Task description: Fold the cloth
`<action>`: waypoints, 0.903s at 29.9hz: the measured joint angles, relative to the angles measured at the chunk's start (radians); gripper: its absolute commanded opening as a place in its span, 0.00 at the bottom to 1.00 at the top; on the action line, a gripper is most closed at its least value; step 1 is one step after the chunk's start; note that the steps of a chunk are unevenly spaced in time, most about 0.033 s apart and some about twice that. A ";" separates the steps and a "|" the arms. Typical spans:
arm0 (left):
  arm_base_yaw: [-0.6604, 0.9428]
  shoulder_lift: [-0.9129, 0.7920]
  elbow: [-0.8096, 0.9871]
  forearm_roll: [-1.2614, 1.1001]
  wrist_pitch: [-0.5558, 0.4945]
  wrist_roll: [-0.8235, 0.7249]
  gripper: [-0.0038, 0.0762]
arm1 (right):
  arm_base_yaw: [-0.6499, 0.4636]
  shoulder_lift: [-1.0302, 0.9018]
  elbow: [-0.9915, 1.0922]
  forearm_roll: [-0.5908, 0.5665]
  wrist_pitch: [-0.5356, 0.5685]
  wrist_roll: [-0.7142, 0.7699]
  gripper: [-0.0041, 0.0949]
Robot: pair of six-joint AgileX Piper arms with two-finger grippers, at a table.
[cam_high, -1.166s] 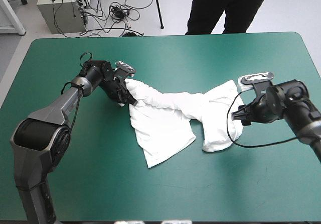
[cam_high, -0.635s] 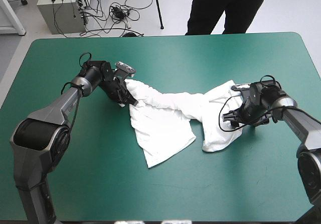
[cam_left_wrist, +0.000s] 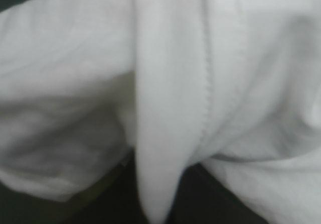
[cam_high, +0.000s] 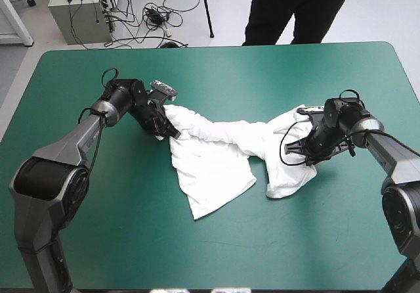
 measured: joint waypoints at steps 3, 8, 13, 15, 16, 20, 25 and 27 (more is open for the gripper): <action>-0.002 -0.075 0.001 0.043 0.019 -0.016 0.04 | -0.001 0.007 -0.070 -0.051 0.024 0.026 0.02; -0.004 -0.242 0.001 0.071 0.043 -0.018 0.04 | -0.061 -0.041 -0.305 -0.097 0.073 0.053 0.02; -0.005 -0.438 -0.017 0.094 0.074 -0.026 0.04 | -0.117 -0.163 -0.592 -0.073 0.138 0.067 0.02; -0.005 -0.513 -0.046 0.096 0.086 -0.026 0.04 | -0.125 -0.225 -0.670 -0.052 0.150 0.060 0.02; -0.005 -0.542 -0.061 0.094 0.088 -0.026 0.04 | -0.126 -0.252 -0.692 -0.042 0.152 0.056 0.02; -0.005 -0.668 -0.150 0.094 0.096 -0.054 0.04 | -0.126 -0.383 -0.741 0.011 0.150 0.037 0.02; -0.005 -0.767 -0.241 0.063 0.135 -0.069 0.04 | -0.127 -0.499 -0.745 0.069 0.160 0.019 0.02; -0.005 -0.802 -0.256 0.046 0.165 -0.070 0.04 | -0.127 -0.538 -0.745 0.098 0.173 0.010 0.02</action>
